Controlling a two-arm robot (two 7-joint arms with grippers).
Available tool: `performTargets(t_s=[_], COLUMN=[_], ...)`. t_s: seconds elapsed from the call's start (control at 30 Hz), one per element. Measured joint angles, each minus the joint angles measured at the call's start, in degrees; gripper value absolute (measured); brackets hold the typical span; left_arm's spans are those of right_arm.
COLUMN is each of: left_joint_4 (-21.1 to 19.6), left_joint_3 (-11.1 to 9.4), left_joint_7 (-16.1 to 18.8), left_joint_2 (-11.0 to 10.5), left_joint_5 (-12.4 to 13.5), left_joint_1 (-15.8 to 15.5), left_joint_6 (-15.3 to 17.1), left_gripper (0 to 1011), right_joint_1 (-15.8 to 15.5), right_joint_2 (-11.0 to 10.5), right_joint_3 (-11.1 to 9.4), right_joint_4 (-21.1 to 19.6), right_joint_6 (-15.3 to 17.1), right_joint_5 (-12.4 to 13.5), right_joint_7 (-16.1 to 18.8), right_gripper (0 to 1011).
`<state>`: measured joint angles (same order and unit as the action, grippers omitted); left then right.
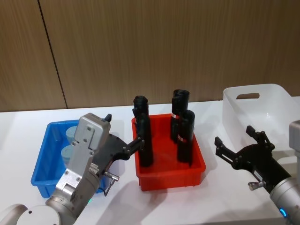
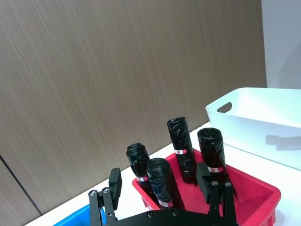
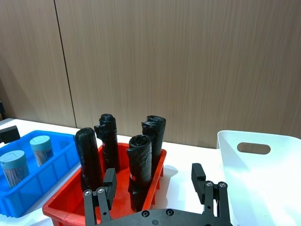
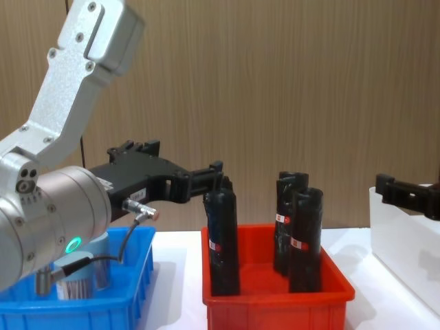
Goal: Pick the cotton swabs from the blue box and place them into the white box.
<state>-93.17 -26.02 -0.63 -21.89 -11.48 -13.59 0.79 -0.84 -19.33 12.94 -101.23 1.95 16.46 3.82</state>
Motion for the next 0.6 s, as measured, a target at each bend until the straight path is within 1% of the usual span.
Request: performTargets(t_s=[0.6], left_joint_4=[0.00], left_joint_3=[0.00], left_joint_7=[0.00], left_joint_2=[0.00], left_joint_5=[0.00], left_joint_1=[0.00], left_joint_6=[0.00], left_gripper=[1004], right_joint_1=[0.00], right_joint_2=[0.00], right_joint_3=[0.00], right_joint_4=[0.00], right_joint_6=[0.00], right_joint_5=[0.00], right_joint_7=[0.00], right_gripper=[1002])
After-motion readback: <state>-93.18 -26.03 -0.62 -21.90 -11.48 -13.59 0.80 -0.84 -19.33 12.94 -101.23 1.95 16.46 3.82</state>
